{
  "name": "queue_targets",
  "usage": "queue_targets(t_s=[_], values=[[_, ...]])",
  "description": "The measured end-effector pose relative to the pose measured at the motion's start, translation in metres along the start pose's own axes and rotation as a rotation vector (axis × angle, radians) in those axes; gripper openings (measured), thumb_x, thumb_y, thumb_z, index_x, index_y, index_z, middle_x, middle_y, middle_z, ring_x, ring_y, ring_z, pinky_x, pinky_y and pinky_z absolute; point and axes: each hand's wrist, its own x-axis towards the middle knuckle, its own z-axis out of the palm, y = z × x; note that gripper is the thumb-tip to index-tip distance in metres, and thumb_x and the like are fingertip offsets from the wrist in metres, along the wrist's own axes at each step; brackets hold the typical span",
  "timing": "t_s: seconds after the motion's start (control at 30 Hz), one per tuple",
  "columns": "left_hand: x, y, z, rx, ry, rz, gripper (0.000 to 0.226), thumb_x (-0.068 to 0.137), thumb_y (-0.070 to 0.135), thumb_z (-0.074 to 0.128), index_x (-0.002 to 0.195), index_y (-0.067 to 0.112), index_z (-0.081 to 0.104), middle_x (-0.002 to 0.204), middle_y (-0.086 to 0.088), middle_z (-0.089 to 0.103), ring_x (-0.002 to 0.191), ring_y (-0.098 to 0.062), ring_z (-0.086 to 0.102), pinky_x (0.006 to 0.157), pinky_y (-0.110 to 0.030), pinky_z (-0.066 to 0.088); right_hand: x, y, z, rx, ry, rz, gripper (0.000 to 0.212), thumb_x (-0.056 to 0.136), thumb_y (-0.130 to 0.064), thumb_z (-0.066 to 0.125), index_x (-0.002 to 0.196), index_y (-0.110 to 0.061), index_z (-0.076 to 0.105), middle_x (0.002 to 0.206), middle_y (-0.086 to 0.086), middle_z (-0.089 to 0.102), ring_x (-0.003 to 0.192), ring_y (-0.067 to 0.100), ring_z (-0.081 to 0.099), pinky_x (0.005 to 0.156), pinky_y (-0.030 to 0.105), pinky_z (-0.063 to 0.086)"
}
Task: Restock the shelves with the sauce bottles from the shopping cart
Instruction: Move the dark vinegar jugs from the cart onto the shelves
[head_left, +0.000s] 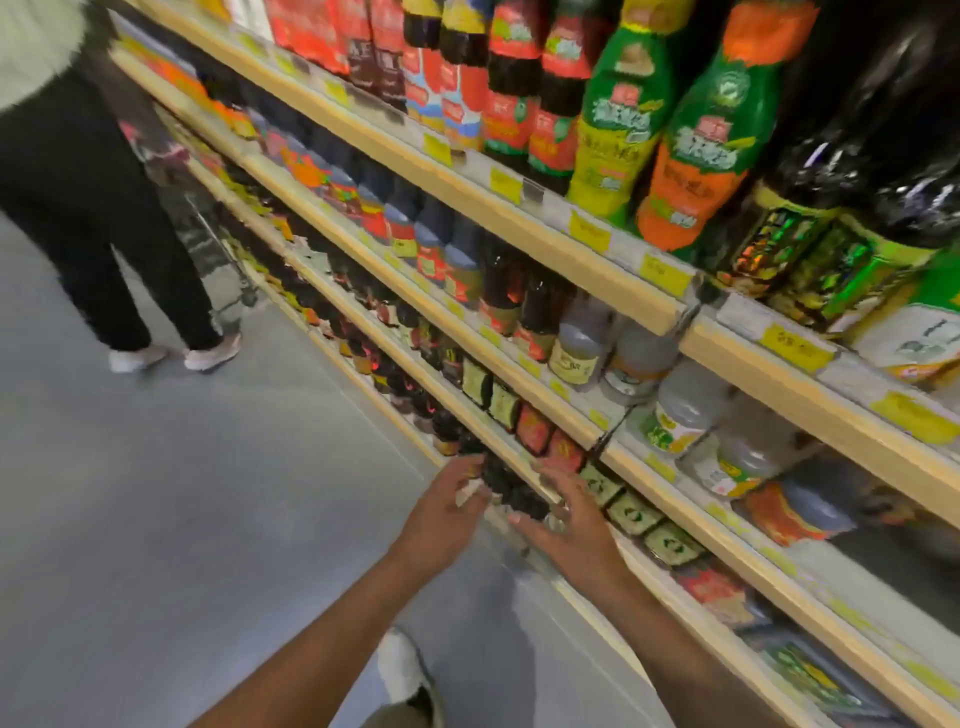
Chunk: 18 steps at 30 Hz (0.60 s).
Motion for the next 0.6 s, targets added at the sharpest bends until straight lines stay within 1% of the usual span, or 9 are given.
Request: queue_targets(t_s=[0.03,0.1,0.13,0.2,0.27,0.33,0.47,0.53,0.6], values=[[0.003,-0.001,-0.021,-0.011,0.031,0.001,0.030,0.101,0.027,0.058,0.125,0.044,0.052,0.141,0.010,0.051,0.128,-0.010,0.050,0.087,-0.014,0.043,0.014,-0.015,0.016,0.007,-0.023,-0.021,0.063,0.085,-0.037,0.078,0.141,-0.032,0.049,0.146,-0.016,0.041,0.125,-0.016,0.041,0.096,0.005,0.037],[0.011,-0.002,-0.065,-0.028,0.089,0.022,0.029,0.102,0.028,0.057,0.119,0.050,0.049,0.140,0.015,0.051,0.128,-0.007,0.049,0.089,-0.014,0.043,0.042,-0.045,0.049,0.037,-0.065,-0.065,0.058,0.086,-0.033,0.077,0.137,-0.037,0.050,0.142,-0.021,0.043,0.118,-0.025,0.040,0.092,0.001,0.038],[0.015,-0.004,-0.087,-0.029,0.118,0.032,0.030,0.102,0.027,0.057,0.118,0.051,0.049,0.139,0.015,0.051,0.128,-0.007,0.049,0.093,-0.018,0.043,0.056,-0.060,0.065,0.054,-0.090,-0.083,0.056,0.086,-0.032,0.078,0.134,-0.040,0.050,0.142,-0.023,0.043,0.119,-0.024,0.041,0.097,0.006,0.040],[0.022,-0.007,-0.131,-0.048,0.187,0.041,0.031,0.102,0.026,0.058,0.119,0.050,0.050,0.138,0.014,0.053,0.130,-0.009,0.051,0.103,-0.028,0.044,0.080,-0.088,0.096,0.085,-0.149,-0.101,0.053,0.086,-0.032,0.078,0.131,-0.044,0.051,0.141,-0.025,0.045,0.124,-0.016,0.045,0.107,0.025,0.044],[0.025,-0.012,-0.172,-0.062,0.258,0.024,0.030,0.101,0.028,0.058,0.118,0.051,0.051,0.136,0.016,0.054,0.130,-0.009,0.051,0.105,-0.032,0.045,0.100,-0.110,0.126,0.108,-0.197,-0.127,0.052,0.086,-0.032,0.078,0.132,-0.041,0.054,0.138,-0.025,0.050,0.127,-0.008,0.048,0.111,0.035,0.043],[0.027,-0.014,-0.209,-0.078,0.316,0.011,0.028,0.102,0.029,0.057,0.121,0.049,0.051,0.136,0.018,0.054,0.130,-0.007,0.050,0.103,-0.029,0.044,0.118,-0.132,0.153,0.122,-0.247,-0.156,0.053,0.086,-0.035,0.077,0.133,-0.040,0.054,0.137,-0.024,0.052,0.129,-0.005,0.049,0.113,0.039,0.042],[0.028,-0.021,-0.262,-0.116,0.411,0.000,0.027,0.102,0.030,0.056,0.123,0.046,0.053,0.137,0.018,0.054,0.130,-0.006,0.050,0.103,-0.028,0.043,0.151,-0.165,0.197,0.130,-0.308,-0.181,0.062,0.074,-0.054,0.076,0.131,-0.043,0.055,0.141,-0.012,0.054,0.131,0.002,0.051,0.113,0.044,0.042],[0.030,-0.026,-0.280,-0.138,0.457,-0.010,0.027,0.101,0.029,0.057,0.122,0.046,0.054,0.137,0.019,0.055,0.130,-0.006,0.050,0.107,-0.031,0.043,0.166,-0.176,0.216,0.119,-0.349,-0.194,0.058,0.076,-0.051,0.077,0.129,-0.048,0.055,0.140,-0.010,0.055,0.131,0.002,0.051,0.114,0.043,0.040],[0.034,-0.032,-0.294,-0.155,0.500,-0.022,0.026,0.101,0.029,0.057,0.122,0.044,0.055,0.134,0.020,0.056,0.129,-0.006,0.051,0.109,-0.033,0.044,0.180,-0.187,0.231,0.105,-0.386,-0.197,0.049,0.082,-0.040,0.078,0.123,-0.055,0.056,0.139,-0.012,0.055,0.130,-0.001,0.050,0.114,0.039,0.039]])
